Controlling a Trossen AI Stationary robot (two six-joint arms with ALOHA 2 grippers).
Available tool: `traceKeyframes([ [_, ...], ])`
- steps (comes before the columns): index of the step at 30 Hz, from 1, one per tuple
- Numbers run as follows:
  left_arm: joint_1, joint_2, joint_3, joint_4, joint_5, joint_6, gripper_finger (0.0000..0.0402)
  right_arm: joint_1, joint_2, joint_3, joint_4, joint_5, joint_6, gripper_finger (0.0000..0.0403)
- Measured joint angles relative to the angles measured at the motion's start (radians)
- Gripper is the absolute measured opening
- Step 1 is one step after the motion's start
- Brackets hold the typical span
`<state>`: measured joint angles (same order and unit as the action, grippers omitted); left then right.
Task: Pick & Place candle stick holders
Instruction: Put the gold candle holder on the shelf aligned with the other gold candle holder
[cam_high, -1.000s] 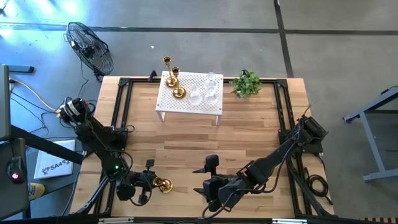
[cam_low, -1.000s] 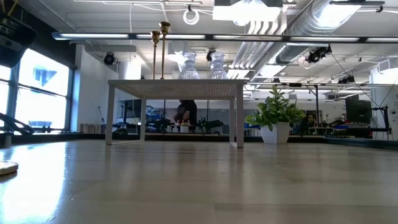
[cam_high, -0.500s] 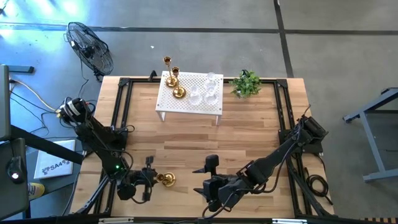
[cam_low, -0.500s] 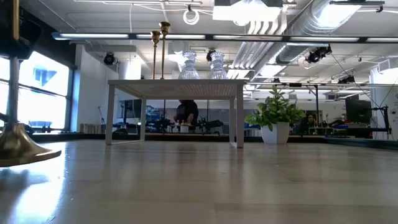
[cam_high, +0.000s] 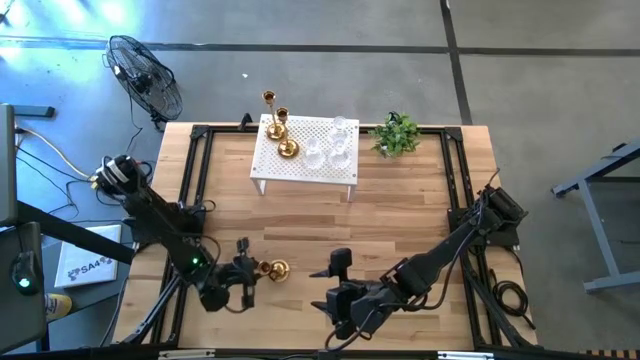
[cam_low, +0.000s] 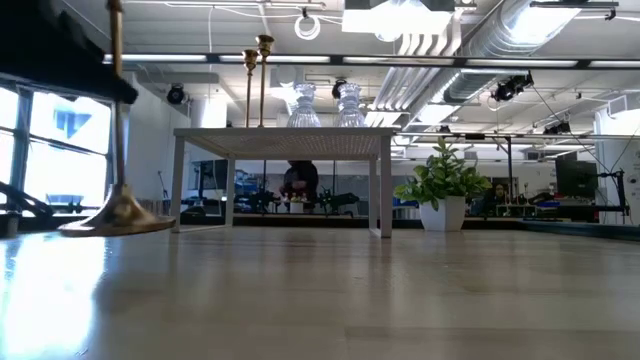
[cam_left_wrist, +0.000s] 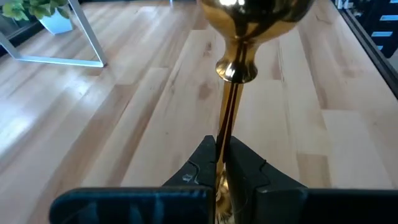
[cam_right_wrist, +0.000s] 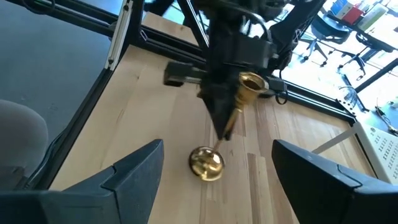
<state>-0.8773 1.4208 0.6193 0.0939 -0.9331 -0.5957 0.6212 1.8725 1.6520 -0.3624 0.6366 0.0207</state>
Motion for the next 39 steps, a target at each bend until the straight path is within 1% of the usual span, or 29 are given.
traceKeyframes([
  [3,0.046,-0.047,0.003,-0.01,0.035,0.055,0.0007,0.0,0.0,0.0,-0.002,-0.002,0.0,0.0291],
  [5,0.07,-0.088,0.035,-0.067,0.037,0.093,0.0007,0.0,0.0,0.0,-0.006,0.0,0.0,0.0291],
  [7,0.083,-0.138,0.079,-0.169,0.022,0.121,0.0007,0.0,0.0,0.0,-0.008,0.0,-0.001,0.0291],
  [13,0.099,-0.27,0.262,-0.553,-0.007,0.119,0.0007,0.0,0.0,0.0,-0.052,0.006,0.006,0.0291],
  [16,0.098,-0.322,0.343,-0.703,-0.047,0.119,0.0007,0.0,0.0,0.0,-0.08,0.008,0.032,0.0291],
  [19,0.099,-0.372,0.39,-0.799,-0.09,0.113,0.0007,0.0,0.0,0.0,-0.097,0.01,0.054,0.0291],
  [23,0.099,-0.45,0.404,-0.904,-0.136,0.099,0.0007,0.0,0.0,0.0,-0.113,0.01,0.075,0.0291],
  [27,0.099,-0.546,0.404,-1.032,-0.214,-0.006,0.0007,-0.002,0.0,0.0,-0.112,0.012,0.076,0.0291],
  [29,0.1,-0.592,0.404,-1.045,-0.254,-0.031,0.0007,-0.006,0.0,0.0,-0.112,0.017,0.076,0.0291],
  [31,0.099,-0.636,0.404,-1.017,-0.266,-0.027,0.0007,-0.013,0.0,0.0,-0.112,0.017,0.076,0.0291],
  [36,0.1,-0.723,0.405,-0.908,-0.269,0.034,0.0007,-0.037,0.0,0.0,-0.112,0.019,0.076,0.0291],
  [39,0.099,-0.769,0.405,-0.83,-0.28,0.113,0.0007,-0.051,0.0,0.0,-0.111,0.019,0.074,0.0291],
])
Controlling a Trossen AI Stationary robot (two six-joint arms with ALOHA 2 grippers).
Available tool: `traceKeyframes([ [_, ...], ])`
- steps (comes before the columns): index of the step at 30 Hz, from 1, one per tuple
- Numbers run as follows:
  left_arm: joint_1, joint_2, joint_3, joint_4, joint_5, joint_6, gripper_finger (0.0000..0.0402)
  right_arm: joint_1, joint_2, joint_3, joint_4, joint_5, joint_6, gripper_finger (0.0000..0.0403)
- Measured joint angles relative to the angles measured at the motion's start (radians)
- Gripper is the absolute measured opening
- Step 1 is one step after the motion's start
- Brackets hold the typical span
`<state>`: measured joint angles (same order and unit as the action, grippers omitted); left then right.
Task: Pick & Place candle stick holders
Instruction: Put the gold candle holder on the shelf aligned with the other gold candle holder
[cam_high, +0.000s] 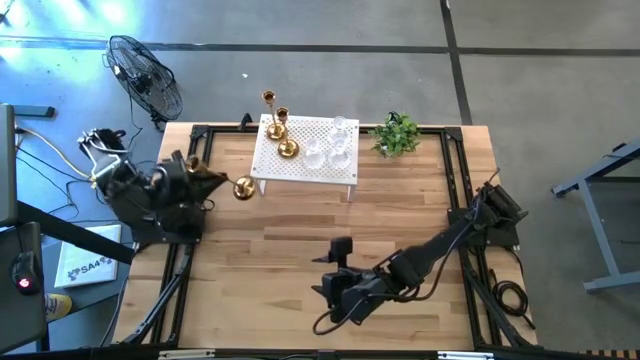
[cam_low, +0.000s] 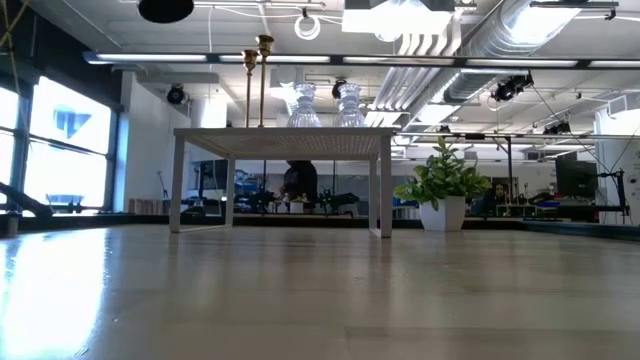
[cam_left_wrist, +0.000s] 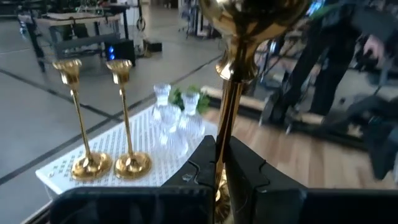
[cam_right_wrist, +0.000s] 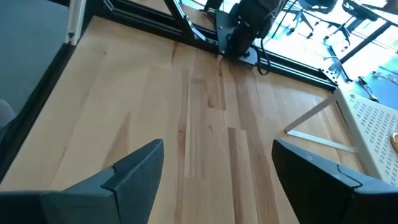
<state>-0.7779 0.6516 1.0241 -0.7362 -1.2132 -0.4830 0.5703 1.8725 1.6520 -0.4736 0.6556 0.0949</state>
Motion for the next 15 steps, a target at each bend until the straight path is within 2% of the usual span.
traceKeyframes([
  [3,0.0,-0.033,0.001,0.023,0.003,0.041,0.0007,-0.008,0.0,0.0,0.0,-0.001,-0.001,0.0291],
  [10,0.002,-0.047,-0.012,-0.02,-0.038,0.007,0.0007,-0.009,0.0,0.0,0.003,-0.016,-0.002,0.0291],
  [13,0.044,-0.044,-0.011,0.002,-0.067,0.021,0.0007,-0.009,0.0,0.0,0.009,-0.017,-0.005,0.0291],
  [15,0.089,-0.046,-0.011,0.003,0.006,0.027,0.0007,-0.009,0.0,0.0,0.011,-0.021,-0.005,0.0291],
])
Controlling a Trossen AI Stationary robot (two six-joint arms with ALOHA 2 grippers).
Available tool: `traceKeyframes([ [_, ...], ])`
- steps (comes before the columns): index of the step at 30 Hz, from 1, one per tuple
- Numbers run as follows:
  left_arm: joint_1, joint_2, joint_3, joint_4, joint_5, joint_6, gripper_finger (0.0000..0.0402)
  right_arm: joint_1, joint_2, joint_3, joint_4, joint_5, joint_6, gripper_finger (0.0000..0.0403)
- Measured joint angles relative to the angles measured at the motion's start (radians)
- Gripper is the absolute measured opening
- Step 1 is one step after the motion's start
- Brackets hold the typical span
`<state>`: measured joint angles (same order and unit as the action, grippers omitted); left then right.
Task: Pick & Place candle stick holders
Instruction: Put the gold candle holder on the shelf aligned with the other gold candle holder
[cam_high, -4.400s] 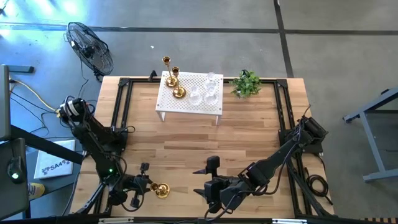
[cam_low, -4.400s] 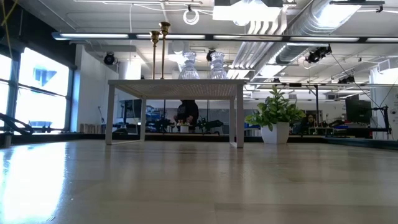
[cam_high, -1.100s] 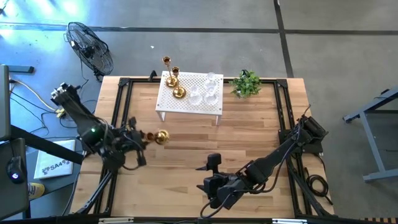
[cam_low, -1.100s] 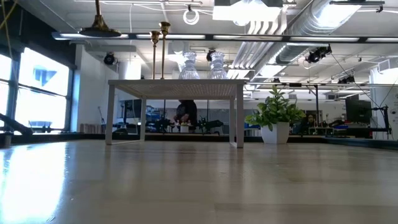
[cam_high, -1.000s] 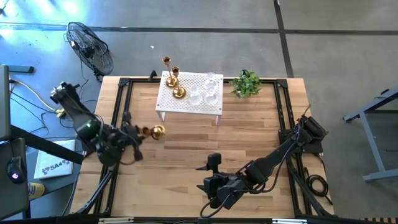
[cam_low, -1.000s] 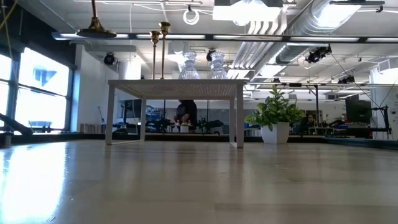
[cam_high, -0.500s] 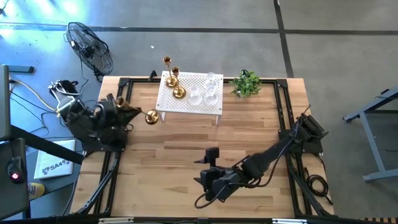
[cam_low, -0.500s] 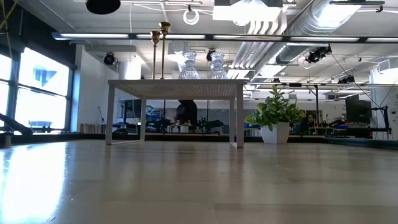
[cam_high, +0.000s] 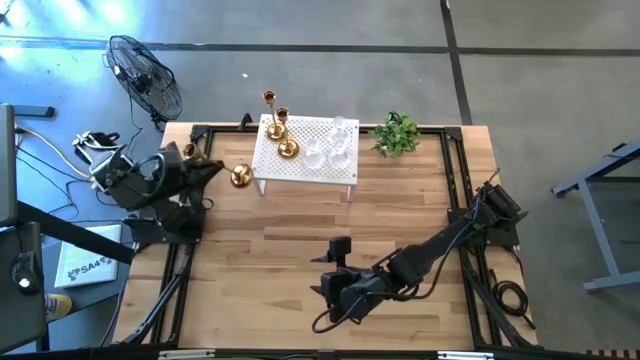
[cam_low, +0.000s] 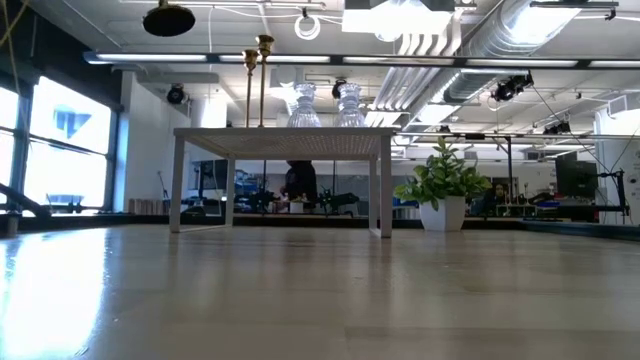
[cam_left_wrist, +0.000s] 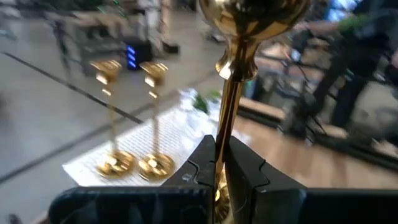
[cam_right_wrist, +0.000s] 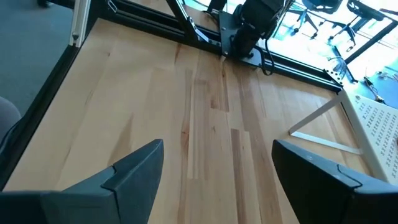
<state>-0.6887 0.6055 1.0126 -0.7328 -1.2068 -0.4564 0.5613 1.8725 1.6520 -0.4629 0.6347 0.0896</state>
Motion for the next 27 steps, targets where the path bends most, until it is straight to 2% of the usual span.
traceKeyframes([
  [7,0.208,0.081,-0.022,0.024,0.242,0.038,0.0007,0.0,0.0,0.0,0.012,0.003,0.0,0.0291],
  [12,0.419,0.157,-0.021,0.172,0.487,0.206,0.0007,-0.005,0.0,0.0,0.019,0.003,0.004,0.0291],
  [16,0.623,0.184,-0.019,0.235,0.669,0.239,0.0007,-0.005,0.0,0.0,0.019,-0.005,0.007,0.0291],
  [22,0.909,0.198,-0.022,0.205,0.927,0.225,0.0007,0.005,0.0,0.0,0.011,-0.031,0.015,0.0291],
  [27,1.038,0.214,-0.021,0.209,1.08,0.242,0.0007,0.017,0.0,0.0,0.011,-0.026,0.019,0.0291],
])
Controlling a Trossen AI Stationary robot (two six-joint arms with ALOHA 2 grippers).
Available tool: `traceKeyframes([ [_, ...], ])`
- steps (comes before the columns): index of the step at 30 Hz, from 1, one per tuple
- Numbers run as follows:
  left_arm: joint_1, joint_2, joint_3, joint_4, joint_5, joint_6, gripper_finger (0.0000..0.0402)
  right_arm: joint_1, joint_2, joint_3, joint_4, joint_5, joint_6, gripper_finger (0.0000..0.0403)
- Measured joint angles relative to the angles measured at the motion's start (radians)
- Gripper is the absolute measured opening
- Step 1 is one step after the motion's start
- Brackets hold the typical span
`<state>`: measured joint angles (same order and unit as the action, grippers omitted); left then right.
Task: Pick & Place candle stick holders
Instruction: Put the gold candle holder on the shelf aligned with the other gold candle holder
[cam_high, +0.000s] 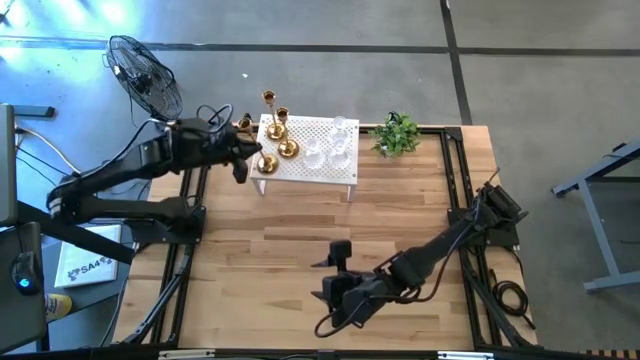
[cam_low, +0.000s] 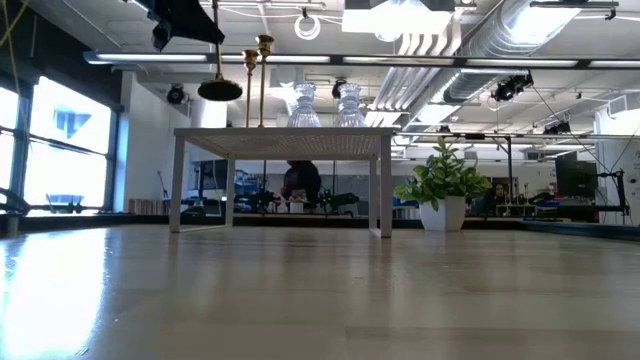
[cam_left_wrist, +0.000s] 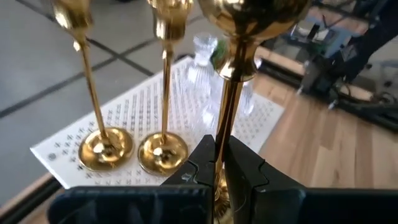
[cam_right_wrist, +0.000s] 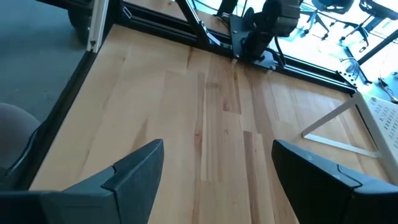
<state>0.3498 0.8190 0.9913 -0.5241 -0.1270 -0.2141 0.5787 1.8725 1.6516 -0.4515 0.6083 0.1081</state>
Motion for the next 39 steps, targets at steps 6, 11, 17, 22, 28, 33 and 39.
traceKeyframes([
  [6,0.071,0.048,0.0,-0.02,0.073,0.023,0.0007,0.009,0.0,0.0,-0.001,0.003,0.032,0.0291],
  [11,0.084,0.101,-0.007,-0.017,0.097,0.054,0.0007,0.011,0.0,0.0,-0.002,0.017,0.044,0.0291],
  [17,0.085,0.132,-0.019,0.002,0.086,0.08,0.0007,0.011,0.0,0.0,-0.014,0.016,0.049,0.0291],
  [22,0.086,0.135,-0.019,-0.004,0.064,0.097,0.0007,0.011,0.0,0.0,-0.016,0.015,0.049,0.0291],
  [28,0.129,0.135,-0.019,-0.014,0.086,0.097,0.0007,0.011,-0.001,-0.063,0.051,0.025,0.046,0.0291],
  [33,0.149,0.134,-0.019,-0.028,0.106,0.097,0.0007,0.01,-0.001,-0.154,0.151,0.03,0.046,0.0291],
  [39,0.148,0.134,-0.019,-0.025,0.113,0.103,0.0007,0.01,-0.001,-0.169,0.192,0.029,0.022,0.0291],
])
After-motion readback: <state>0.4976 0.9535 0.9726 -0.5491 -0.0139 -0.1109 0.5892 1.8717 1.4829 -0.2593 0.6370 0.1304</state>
